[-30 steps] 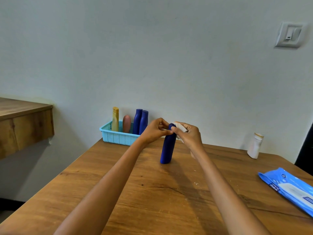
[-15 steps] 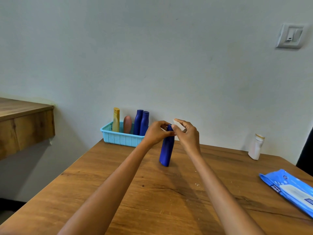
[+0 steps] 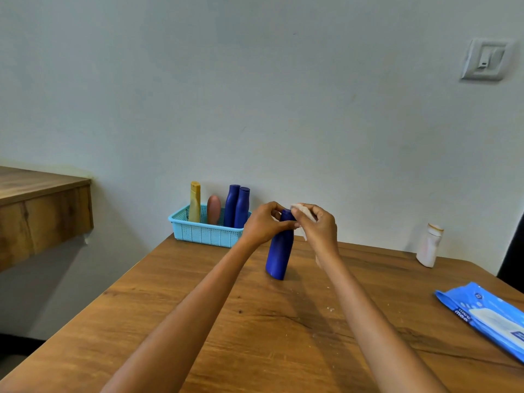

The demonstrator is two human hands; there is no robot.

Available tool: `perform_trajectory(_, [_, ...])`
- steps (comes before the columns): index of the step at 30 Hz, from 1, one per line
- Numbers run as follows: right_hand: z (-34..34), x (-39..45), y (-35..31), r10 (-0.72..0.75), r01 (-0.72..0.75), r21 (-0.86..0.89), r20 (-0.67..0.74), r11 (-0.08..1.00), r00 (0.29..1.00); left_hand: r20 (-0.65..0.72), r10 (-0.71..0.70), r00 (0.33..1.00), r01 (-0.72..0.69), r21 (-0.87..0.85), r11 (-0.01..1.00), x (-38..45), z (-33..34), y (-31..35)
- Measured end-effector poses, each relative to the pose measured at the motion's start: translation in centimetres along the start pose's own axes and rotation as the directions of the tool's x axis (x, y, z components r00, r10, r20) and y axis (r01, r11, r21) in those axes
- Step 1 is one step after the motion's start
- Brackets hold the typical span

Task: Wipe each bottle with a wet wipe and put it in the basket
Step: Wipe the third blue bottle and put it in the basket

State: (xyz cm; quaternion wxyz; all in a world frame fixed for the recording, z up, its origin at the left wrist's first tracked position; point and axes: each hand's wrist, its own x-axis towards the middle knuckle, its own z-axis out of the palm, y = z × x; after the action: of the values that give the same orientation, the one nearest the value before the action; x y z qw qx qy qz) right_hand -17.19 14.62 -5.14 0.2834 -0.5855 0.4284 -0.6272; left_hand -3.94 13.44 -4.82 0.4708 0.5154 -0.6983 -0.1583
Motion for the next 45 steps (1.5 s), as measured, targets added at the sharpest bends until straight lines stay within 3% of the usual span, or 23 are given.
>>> perform_trajectory(3, [0.4,-0.1,-0.1,0.165,-0.172,0.154,0.057,0.973,0.985,0.001,-0.029,1.000,0.029,-0.006,1.000,0.1,-0.1,-0.2])
perform_trajectory(6, [1.0,-0.3,0.4,0.205,-0.215,0.162,0.078,0.963,0.976,0.006,-0.050,0.999,0.050,-0.032,0.998,0.2,-0.3,-0.6])
perform_trajectory(10, [0.9,-1.1,1.4,0.204,-0.214,0.057,0.141,0.975,0.969,0.012,-0.087,0.996,0.087,-0.091,0.992,0.2,-0.6,-1.1])
perform_trajectory(16, [0.6,-2.0,2.8,0.253,-0.211,-0.184,0.247,0.960,0.935,-0.114,-0.168,0.979,0.162,-0.061,0.985,0.3,-1.4,-1.5])
perform_trajectory(21, [1.4,-1.6,1.5,0.095,-0.089,-0.122,0.046,0.988,0.994,-0.213,-0.223,0.951,0.218,-0.049,0.975,0.4,-1.1,-1.0])
perform_trajectory(26, [1.8,-1.5,1.4,-0.110,0.118,-0.187,0.055,0.975,0.992,-0.285,-0.282,0.916,0.238,-0.180,0.954,0.6,-1.5,0.4])
perform_trajectory(33, [1.0,-1.5,3.9,-0.009,0.028,-0.207,0.092,0.978,0.996,-0.350,-0.382,0.855,0.239,-0.389,0.890,0.7,-3.3,-0.1])
perform_trajectory(39, [0.2,-1.4,4.5,0.133,-0.143,-0.105,-0.097,0.984,0.986,-0.352,-0.425,0.834,0.226,-0.485,0.845,0.6,-3.3,0.0])
perform_trajectory(42, [-0.1,-1.3,4.2,0.026,-0.055,-0.127,-0.222,0.990,0.975,-0.347,-0.461,0.817,0.241,-0.520,0.820,0.5,-3.3,0.1])
perform_trajectory(45, [0.3,-1.5,3.7,-0.158,0.127,-0.175,-0.178,0.976,0.971,-0.306,-0.502,0.809,0.249,-0.595,0.764,0.5,-2.9,0.1])
